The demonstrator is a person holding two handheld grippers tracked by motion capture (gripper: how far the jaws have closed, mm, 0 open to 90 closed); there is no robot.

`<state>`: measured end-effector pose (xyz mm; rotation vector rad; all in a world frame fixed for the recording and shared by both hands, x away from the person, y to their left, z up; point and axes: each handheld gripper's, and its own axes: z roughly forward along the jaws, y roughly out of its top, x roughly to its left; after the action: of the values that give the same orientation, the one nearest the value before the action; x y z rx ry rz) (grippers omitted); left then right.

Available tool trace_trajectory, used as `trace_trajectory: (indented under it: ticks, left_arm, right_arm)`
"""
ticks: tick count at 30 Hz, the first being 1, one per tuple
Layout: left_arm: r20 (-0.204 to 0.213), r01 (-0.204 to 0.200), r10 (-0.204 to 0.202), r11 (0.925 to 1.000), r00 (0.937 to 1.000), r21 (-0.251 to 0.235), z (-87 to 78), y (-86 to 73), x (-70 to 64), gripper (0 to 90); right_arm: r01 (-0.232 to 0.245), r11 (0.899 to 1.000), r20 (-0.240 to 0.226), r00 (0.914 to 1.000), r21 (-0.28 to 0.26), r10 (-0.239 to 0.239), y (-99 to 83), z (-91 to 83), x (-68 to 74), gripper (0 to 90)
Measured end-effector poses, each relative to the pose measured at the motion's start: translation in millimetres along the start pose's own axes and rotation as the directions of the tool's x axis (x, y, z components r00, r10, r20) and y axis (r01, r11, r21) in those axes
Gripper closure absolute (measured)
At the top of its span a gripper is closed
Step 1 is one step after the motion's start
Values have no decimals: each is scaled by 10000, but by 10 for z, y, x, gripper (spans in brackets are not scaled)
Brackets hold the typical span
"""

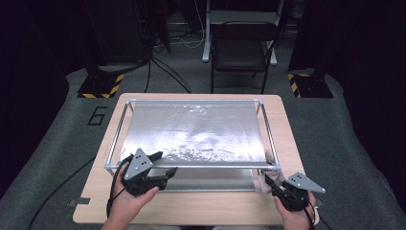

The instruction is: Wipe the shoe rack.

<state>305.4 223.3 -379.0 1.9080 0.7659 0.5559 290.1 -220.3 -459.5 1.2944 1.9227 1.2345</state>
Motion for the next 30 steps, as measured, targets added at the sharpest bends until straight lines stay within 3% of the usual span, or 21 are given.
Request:
trace_trajectory:
  ticks: [1,7,13,18,22,30]
  left_arm:
    - [-59,-150,149,9999,9999,-14,-5,1,19,309]
    - [158,-28,28,10000,9999,47,-23,1,67,308]
    - [-141,-18,18,10000,9999,17,-50,-13,118,310]
    - [-117,121,-122,9998,9999,-135,-44,-39,131,313]
    - [-127,224,-227,9994,9997,-259,-40,-60,129,313]
    - [-146,218,-223,9992,9996,-331,-33,-75,124,314]
  right_arm:
    - [-24,10000,29,10000,-14,24,-7,-13,-12,758]
    - [-207,9998,109,9997,-65,207,-39,-80,-95,757]
    - [-306,9995,334,9990,-24,306,-61,-146,-175,757]
    - [-520,9986,317,9981,-127,524,-102,-197,-252,750]
    - [-567,9983,424,9975,-138,573,-144,-157,-245,750]
    - [-713,9958,563,9961,568,681,-372,28,-260,752]
